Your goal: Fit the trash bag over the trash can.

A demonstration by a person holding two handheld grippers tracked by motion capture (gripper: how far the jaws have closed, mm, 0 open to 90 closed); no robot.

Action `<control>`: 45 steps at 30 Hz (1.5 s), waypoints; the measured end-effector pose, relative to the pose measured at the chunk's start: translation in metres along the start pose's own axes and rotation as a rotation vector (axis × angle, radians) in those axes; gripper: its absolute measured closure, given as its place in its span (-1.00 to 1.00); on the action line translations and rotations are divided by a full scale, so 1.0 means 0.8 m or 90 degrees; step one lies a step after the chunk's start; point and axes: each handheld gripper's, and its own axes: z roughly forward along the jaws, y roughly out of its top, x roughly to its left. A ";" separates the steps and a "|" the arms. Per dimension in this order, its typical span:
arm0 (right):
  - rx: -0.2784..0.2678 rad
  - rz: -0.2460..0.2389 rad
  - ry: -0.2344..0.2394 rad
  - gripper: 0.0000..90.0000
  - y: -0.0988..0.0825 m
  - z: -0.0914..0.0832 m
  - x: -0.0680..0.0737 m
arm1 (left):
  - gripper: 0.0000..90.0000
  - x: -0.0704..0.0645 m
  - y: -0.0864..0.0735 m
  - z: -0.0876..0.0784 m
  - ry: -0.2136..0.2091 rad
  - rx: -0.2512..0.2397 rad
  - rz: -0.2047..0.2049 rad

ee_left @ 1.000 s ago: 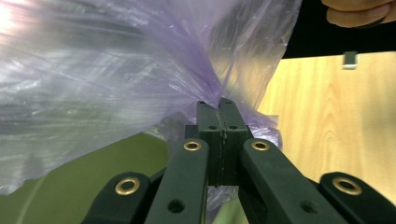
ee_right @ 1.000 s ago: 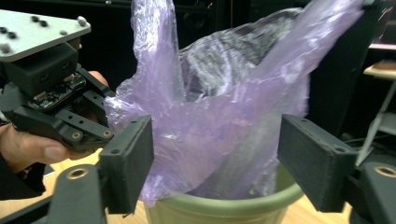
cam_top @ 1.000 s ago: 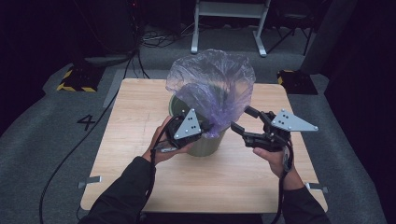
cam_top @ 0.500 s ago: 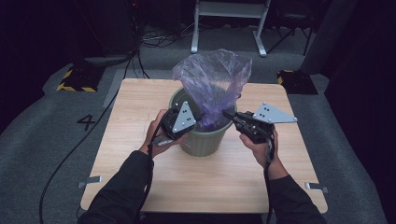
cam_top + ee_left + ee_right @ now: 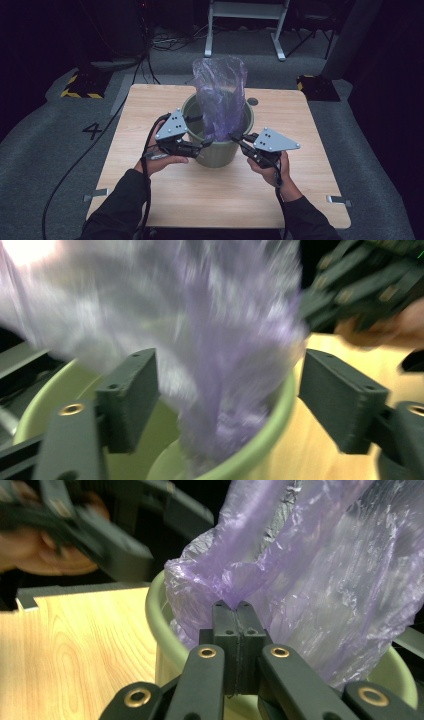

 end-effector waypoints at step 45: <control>-0.023 -0.020 -0.016 1.00 -0.043 -0.020 0.028 | -0.66 -0.003 0.032 -0.010 0.043 -0.045 -0.099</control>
